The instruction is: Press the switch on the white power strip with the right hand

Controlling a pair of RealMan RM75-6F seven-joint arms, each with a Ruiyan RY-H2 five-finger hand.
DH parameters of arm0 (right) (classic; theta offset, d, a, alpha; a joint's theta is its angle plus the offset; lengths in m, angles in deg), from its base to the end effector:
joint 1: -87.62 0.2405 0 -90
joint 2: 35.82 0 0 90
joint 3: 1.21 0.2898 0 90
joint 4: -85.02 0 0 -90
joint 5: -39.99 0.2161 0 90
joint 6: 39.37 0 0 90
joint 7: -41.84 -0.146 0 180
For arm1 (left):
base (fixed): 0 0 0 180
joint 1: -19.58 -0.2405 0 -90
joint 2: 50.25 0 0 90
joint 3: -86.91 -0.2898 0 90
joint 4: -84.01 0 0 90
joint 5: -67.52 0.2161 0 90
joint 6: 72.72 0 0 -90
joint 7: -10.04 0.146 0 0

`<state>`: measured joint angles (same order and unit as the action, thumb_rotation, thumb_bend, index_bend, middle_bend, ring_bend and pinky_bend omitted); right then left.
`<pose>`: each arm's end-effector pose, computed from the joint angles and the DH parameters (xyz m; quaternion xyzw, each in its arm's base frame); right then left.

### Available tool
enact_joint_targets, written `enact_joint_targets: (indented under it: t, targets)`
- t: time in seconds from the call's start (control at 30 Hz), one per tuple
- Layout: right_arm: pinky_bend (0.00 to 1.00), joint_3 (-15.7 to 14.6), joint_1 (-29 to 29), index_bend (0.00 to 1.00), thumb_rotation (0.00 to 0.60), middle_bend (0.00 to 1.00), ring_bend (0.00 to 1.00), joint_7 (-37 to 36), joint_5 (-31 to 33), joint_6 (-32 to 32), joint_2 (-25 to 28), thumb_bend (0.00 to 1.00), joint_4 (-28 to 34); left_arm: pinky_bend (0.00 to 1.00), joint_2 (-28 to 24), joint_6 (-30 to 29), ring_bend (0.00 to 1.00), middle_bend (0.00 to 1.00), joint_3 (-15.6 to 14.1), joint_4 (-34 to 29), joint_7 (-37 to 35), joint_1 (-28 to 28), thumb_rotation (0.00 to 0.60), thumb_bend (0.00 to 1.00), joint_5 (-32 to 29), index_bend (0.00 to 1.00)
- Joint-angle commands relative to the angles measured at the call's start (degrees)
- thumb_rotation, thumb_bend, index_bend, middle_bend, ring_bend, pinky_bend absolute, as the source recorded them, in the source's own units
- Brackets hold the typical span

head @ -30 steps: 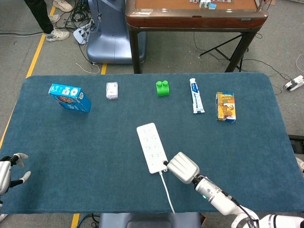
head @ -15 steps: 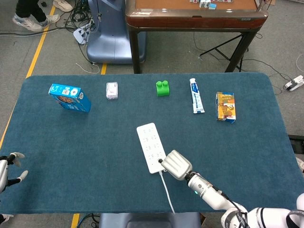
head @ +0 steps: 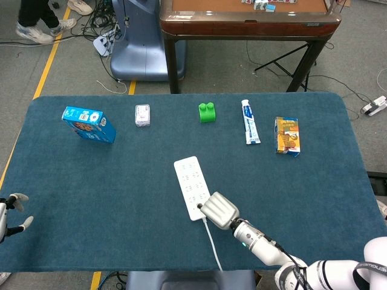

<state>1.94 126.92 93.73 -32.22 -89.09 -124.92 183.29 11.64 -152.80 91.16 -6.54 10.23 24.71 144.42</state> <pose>-0.1415 -0.2748 -0.0609 0.8890 -0.1572 0.2669 0.3371 -0.3753 0.1919 0.1880 -0.5647 -0.4175 -0.3286 0.6316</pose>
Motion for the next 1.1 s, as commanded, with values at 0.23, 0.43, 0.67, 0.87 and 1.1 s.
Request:
enact_joint_targets:
  t: [0.23, 0.43, 0.67, 0.87, 1.1]
  targets:
    - [1.00, -0.7, 1.2, 0.37, 0.600, 1.00, 1.00, -0.2, 1.2, -0.8, -0.6, 0.99, -0.6, 0.63, -0.3, -0.4, 0.45, 0.54, 0.1, -0.1, -0.4, -0.2, 0.600, 0.24, 0.1, 0.49]
    - [1.00, -1.0, 2.1, 0.37, 0.600, 1.00, 1.00, -0.4, 2.1, -1.1, -1.0, 0.99, -1.1, 0.63, -0.3, -0.4, 0.45, 0.54, 0.1, -0.1, -0.4, -0.2, 0.600, 0.24, 0.0, 0.49]
    - [1.00, -1.9, 3.0, 0.37, 0.600, 1.00, 1.00, 0.5, 4.2, -1.1, -1.1, 1.00, -1.4, 0.63, -0.3, -0.4, 0.45, 0.54, 0.2, -0.1, -0.3, -0.2, 0.600, 0.24, 0.0, 0.49]
    - [1.00, -2.4, 3.9, 0.37, 0.600, 1.00, 1.00, 1.4, 6.0, -1.1, -1.3, 1.00, -1.4, 0.63, -0.3, -0.3, 0.45, 0.54, 0.1, -0.2, -0.3, -0.2, 0.600, 0.24, 0.0, 0.49]
    - [1.00, -3.2, 2.9, 0.37, 0.600, 0.99, 1.00, -2.0, -0.8, -5.7, 2.2, 0.98, 3.8, 0.63, -0.4, -0.4, 0.45, 0.54, 0.2, -0.1, -0.4, -0.3, 0.600, 0.24, 0.0, 0.49]
